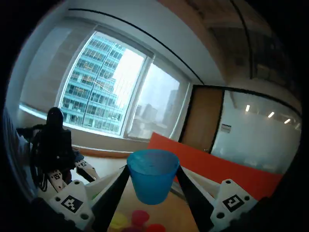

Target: Pour water

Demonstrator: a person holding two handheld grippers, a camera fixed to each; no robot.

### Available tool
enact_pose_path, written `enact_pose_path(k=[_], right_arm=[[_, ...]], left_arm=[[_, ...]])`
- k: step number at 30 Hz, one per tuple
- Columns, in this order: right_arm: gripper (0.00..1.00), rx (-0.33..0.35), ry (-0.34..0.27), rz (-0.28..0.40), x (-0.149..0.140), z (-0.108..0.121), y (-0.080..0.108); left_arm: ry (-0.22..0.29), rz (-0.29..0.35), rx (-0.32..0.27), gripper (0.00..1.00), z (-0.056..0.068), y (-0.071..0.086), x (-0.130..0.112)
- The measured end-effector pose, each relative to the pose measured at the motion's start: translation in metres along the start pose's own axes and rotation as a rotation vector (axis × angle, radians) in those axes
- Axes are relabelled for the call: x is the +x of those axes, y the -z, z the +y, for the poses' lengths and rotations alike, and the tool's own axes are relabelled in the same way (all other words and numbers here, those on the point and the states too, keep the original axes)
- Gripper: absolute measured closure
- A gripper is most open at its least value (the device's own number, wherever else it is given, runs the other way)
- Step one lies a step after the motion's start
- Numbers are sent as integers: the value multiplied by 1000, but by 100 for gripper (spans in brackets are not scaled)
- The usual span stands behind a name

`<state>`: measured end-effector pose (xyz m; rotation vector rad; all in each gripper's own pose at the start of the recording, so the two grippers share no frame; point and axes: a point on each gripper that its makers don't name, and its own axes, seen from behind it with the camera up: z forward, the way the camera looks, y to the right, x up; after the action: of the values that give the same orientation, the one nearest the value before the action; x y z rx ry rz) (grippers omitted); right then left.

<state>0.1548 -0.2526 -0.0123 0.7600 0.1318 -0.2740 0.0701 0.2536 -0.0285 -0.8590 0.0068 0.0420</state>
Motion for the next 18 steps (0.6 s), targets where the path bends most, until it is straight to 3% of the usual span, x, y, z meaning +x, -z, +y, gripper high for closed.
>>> enact_pose_path(k=[11,18], right_arm=[[11,1,-84,-86,-56,9,16],[11,26,-149,-143,-97,6,29]], left_arm=[[-11,-58,22,18,-10,11,-18],[-14,-111,50,18,-24,24,-37]])
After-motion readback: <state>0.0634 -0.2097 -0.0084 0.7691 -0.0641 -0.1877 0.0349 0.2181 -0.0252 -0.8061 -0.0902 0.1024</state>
